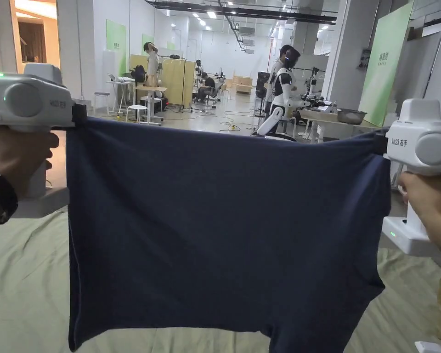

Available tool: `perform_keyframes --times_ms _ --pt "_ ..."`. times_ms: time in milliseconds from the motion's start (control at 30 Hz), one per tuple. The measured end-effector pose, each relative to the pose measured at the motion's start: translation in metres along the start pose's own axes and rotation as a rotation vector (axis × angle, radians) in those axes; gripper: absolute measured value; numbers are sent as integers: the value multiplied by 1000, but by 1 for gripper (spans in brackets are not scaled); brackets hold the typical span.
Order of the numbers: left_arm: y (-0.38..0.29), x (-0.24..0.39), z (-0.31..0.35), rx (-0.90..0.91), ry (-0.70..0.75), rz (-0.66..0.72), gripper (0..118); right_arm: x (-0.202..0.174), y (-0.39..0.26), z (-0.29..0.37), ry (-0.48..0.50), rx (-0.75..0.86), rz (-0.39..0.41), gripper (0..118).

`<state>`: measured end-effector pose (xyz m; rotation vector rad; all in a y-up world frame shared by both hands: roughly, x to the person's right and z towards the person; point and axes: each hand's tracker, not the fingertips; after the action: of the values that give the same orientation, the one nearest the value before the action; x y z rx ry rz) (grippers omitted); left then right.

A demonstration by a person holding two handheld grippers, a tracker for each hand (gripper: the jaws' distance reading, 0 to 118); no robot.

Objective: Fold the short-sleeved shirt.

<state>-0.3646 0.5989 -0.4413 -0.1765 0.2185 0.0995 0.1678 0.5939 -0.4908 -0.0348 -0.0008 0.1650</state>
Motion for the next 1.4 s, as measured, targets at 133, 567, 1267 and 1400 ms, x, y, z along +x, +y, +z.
perform_keyframes --times_ms 133,567,1267,1400 --pt "13 5 0 24 -1 -20 8 4 15 -10 -14 4 -9 5" --pt "-53 1 -24 -12 -25 -117 8 4 -54 -7 -28 -68 7 5" --pt "-247 -50 107 -147 -125 -79 8 6 -234 160 76 -284 59 5" --pt "-256 -62 135 -150 -147 -49 8 6 -243 206 77 -288 88 5"
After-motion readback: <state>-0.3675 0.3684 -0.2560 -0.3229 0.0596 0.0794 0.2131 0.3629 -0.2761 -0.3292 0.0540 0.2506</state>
